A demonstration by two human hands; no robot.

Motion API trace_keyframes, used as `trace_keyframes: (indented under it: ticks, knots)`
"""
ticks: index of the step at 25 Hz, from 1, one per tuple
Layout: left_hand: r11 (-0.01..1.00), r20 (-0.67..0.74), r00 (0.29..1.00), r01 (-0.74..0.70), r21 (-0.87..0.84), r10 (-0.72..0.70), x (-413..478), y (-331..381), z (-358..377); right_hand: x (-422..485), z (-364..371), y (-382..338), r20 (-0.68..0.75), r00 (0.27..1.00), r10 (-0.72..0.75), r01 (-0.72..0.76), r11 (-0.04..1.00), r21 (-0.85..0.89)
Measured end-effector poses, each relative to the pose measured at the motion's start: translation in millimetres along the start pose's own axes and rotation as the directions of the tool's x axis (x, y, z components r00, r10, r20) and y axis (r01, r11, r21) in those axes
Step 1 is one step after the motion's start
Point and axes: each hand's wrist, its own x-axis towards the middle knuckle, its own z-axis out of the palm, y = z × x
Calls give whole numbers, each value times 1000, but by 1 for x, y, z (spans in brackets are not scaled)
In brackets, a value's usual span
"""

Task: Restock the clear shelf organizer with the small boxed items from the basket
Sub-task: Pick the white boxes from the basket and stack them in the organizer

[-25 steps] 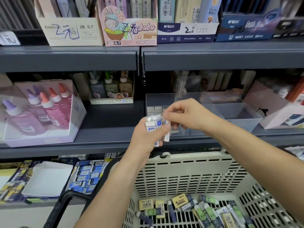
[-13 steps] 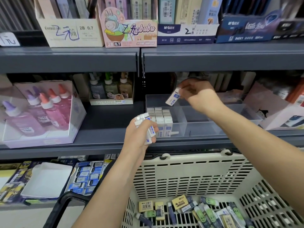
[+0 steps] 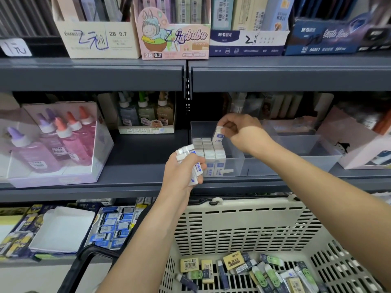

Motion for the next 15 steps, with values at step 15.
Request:
trace_keyframes:
  ticks: [15]
  knots:
    - [994, 134, 990, -61, 92, 48, -3, -5, -1, -29, -3, -15, 120, 992, -49, 25, 980, 196]
